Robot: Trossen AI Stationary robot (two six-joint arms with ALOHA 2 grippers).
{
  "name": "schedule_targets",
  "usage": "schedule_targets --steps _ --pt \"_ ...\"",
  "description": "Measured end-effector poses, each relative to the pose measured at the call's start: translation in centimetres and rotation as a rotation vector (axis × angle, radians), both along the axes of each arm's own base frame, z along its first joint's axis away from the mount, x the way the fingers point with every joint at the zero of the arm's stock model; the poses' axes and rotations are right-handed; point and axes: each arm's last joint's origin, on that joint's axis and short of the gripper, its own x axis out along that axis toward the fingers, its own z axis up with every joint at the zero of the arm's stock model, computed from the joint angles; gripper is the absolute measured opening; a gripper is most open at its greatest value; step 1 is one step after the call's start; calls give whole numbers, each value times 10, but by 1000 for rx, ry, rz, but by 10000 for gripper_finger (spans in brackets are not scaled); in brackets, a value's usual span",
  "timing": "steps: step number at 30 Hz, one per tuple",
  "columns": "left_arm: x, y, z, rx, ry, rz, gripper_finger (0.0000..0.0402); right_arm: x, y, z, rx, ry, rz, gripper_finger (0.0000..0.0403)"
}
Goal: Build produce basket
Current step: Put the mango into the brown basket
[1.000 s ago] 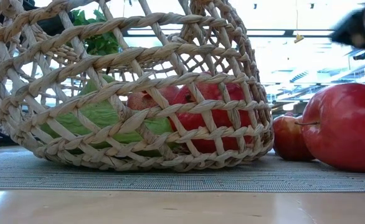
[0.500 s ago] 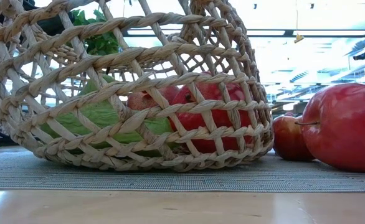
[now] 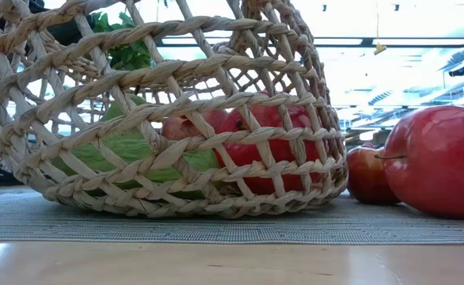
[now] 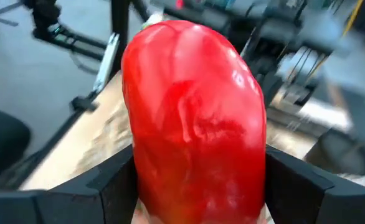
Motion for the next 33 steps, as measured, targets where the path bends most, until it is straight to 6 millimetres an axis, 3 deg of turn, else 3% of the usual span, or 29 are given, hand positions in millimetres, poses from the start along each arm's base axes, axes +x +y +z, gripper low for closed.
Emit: schedule_targets --steps 5,10,17,21,27,33 --pt "0 0 0 0 0 1 29 10 -19 -4 -140 -83 41 287" --pt "0 0 0 0 0 1 35 14 -31 -14 -422 -102 142 287" --pt "0 0 0 0 0 1 30 15 -24 -18 -977 -166 430 287" --pt "0 0 0 0 0 0 29 21 -21 -18 -1181 -197 442 287" --pt "0 0 0 0 -1 0 36 27 -20 -27 -1407 -142 478 287" --pt "1 0 -1 3 8 0 30 30 -22 -28 -1401 -166 492 287"
